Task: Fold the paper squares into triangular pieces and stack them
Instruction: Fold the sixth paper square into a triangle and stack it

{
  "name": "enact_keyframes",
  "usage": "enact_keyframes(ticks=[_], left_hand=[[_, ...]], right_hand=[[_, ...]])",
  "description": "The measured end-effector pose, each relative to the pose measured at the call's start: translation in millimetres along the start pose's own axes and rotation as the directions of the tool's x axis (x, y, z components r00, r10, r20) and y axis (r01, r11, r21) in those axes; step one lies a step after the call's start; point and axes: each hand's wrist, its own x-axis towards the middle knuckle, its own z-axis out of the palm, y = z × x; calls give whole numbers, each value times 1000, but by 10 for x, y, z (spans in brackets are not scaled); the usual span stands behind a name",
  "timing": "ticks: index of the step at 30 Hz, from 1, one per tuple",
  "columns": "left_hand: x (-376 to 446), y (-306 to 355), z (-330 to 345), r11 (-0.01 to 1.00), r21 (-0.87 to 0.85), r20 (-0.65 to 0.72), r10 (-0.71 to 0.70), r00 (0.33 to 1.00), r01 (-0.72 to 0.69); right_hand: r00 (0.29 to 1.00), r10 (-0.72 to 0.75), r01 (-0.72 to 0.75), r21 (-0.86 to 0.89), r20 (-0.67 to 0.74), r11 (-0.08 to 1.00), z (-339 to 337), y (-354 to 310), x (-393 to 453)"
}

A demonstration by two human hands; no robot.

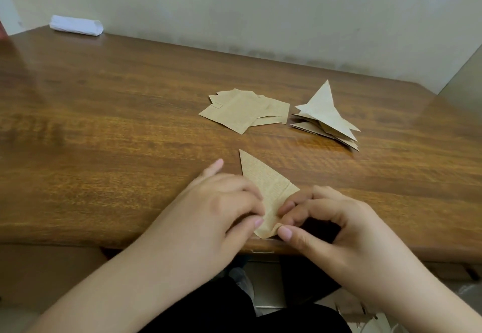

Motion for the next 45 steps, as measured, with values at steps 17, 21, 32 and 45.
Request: enact_keyframes(ticks=[17, 21, 32, 45], left_hand=[[-403, 11, 263, 970, 226, -107, 120, 987, -93], [-443, 97, 348, 913, 396, -197, 190, 962, -99], [-515, 192, 644, 813, 576, -345, 142, 928, 90], [-563, 240, 659, 873, 473, -364, 73, 929, 116]], right_hand=[[975, 205, -207, -17, -90, 978, 72, -89, 87], [972, 198, -206, -52, -125, 977, 87, -73, 73], [964, 186, -208, -103, -187, 973, 132, -71, 79], [963, 147, -182, -145, -225, 972, 148, -64, 68]])
